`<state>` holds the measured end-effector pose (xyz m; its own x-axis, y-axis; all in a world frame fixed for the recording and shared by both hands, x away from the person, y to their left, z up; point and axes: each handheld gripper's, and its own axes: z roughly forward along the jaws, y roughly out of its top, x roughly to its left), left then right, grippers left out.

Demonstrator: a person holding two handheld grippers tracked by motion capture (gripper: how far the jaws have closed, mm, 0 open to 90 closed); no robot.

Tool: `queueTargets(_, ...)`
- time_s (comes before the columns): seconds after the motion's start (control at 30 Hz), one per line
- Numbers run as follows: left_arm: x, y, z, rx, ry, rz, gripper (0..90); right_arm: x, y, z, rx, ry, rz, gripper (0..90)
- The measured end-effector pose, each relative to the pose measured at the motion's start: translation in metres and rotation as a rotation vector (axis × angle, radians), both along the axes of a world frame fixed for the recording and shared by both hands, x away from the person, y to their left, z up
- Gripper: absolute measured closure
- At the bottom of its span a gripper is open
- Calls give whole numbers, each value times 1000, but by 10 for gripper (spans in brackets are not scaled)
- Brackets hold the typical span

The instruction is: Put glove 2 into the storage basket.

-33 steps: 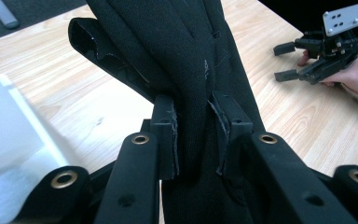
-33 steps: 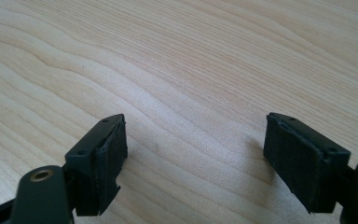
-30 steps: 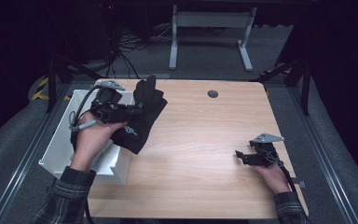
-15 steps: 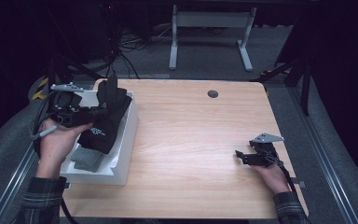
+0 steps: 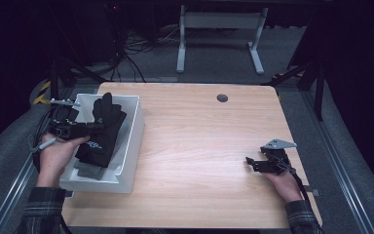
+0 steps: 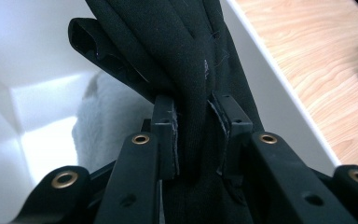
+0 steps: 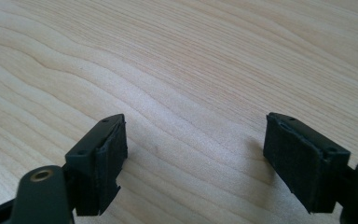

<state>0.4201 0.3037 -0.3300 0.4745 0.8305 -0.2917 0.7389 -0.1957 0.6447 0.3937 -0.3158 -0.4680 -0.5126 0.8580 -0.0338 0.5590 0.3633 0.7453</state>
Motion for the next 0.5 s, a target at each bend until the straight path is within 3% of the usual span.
queueTargets(0.3, 17, 11, -31, 20, 71, 75, 710, 0, 0, 0, 0, -1, -2, 222)
queueTargets(0.5, 20, 4, -36, 110, 68, 115, 536, 0, 0, 0, 0, -1, -2, 222)
